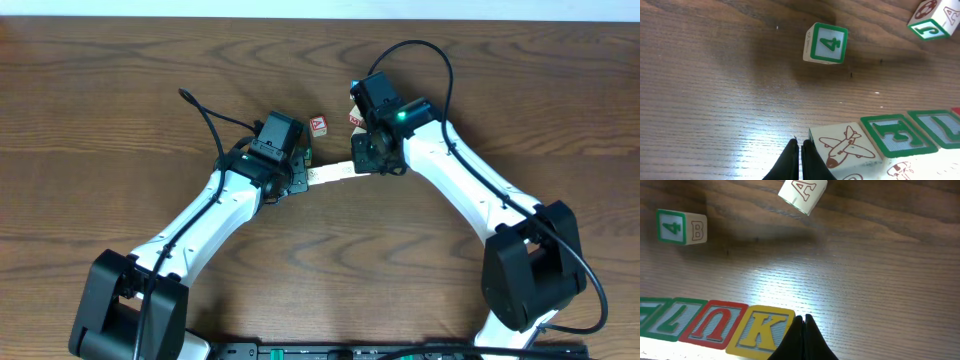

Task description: Lift 5 blocks

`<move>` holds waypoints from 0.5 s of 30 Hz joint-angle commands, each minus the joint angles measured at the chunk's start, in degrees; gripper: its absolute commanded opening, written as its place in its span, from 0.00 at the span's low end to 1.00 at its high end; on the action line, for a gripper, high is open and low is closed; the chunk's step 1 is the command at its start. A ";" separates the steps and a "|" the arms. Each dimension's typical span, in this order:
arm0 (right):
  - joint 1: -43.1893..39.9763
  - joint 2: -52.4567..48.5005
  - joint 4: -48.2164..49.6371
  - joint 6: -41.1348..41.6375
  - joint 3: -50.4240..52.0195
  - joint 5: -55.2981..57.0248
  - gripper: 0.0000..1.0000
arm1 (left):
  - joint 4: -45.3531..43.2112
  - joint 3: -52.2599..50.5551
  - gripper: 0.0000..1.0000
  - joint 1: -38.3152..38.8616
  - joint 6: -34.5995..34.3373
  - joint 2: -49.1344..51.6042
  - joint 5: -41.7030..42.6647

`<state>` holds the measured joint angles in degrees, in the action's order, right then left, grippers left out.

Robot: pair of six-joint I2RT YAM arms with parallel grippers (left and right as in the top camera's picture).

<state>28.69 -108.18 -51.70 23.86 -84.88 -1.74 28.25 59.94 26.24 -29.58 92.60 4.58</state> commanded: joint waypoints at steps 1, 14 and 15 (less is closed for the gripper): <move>4.61 -0.70 2.25 -0.39 -0.50 -31.65 0.01 | -5.18 4.79 0.07 3.69 -0.72 -0.13 17.49; 3.58 -0.70 2.19 -1.99 -0.50 -33.29 0.01 | -6.73 4.79 0.07 3.69 -0.70 -0.11 18.95; 3.41 -0.70 2.19 -2.12 -0.50 -33.29 0.01 | -6.73 4.79 0.07 3.69 -0.70 -0.13 18.95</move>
<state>26.94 -108.36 -51.46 21.87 -84.88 -4.45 26.68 59.92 25.85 -29.54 92.60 5.67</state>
